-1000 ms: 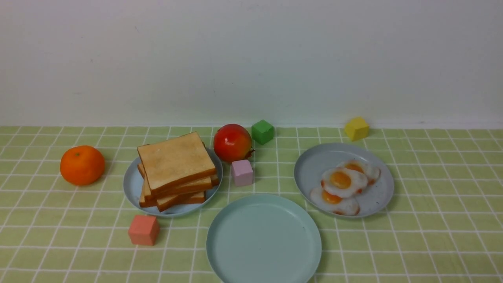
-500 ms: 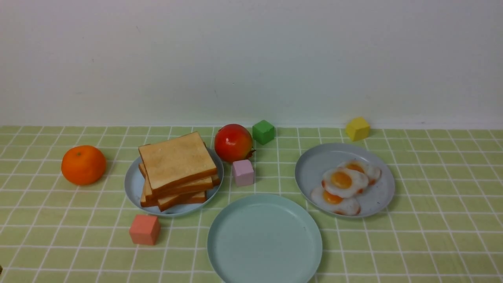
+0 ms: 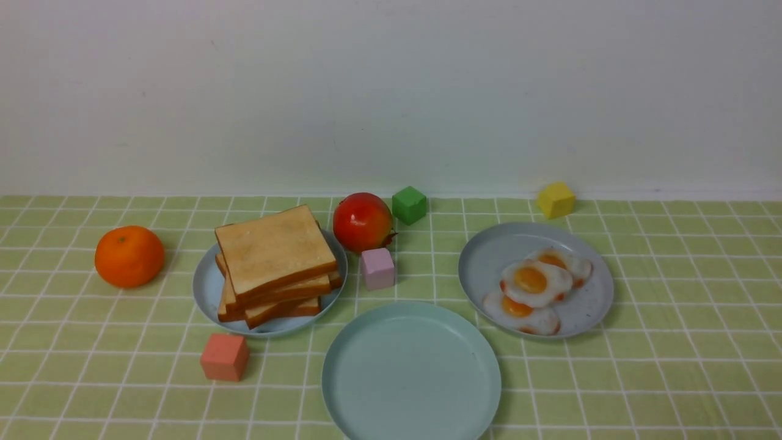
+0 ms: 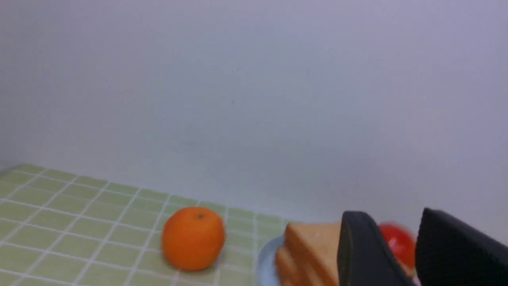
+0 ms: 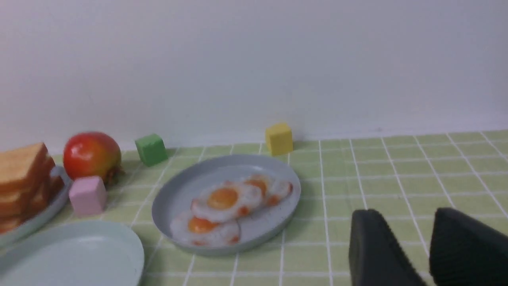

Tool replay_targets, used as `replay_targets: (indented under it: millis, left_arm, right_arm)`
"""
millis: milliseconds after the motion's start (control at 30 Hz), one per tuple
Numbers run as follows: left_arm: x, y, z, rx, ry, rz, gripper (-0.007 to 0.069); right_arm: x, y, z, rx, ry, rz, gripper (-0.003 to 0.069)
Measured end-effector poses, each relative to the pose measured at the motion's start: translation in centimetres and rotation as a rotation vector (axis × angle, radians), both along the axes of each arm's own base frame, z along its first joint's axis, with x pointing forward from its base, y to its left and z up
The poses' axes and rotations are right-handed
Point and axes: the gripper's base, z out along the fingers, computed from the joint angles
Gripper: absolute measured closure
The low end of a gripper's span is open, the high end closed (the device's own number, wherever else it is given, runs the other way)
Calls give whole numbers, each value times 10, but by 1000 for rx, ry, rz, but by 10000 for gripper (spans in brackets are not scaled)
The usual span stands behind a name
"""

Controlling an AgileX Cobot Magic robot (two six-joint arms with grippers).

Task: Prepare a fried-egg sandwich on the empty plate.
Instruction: Use the left arm to grab a slice of bread

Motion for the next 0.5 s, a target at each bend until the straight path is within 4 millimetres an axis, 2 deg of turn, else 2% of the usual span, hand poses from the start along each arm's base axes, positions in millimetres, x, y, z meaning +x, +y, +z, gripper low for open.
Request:
replay_targets:
  millis: [100, 167, 233, 267, 300, 333, 367, 500]
  left_arm:
    - [-6, 4, 18, -204, -216, -26, 398]
    - [-10, 6, 27, -253, -304, -32, 397]
    - [-19, 8, 50, -293, -403, -44, 396]
    - [-24, 7, 68, -293, -435, -54, 396]
    - [-27, 7, 76, -290, -450, -56, 396]
    - [-32, 7, 101, -279, -464, -64, 396]
    - [-35, 6, 116, -277, -462, -70, 396]
    - [-33, 2, 187, -262, -326, -98, 391]
  right_arm:
    - [-3, -1, 20, 107, -210, 10, 418]
    - [-5, -2, 27, 205, -289, 18, 418]
    - [-11, -6, 47, 406, -393, 39, 418]
    - [-14, -9, 60, 503, -423, 50, 418]
    - [-15, -9, 63, 507, -428, 53, 418]
    - [-18, -10, 83, 556, -455, 66, 418]
    - [-20, -10, 97, 558, -466, 73, 418]
    - [-24, -6, 177, 481, -463, 99, 418]
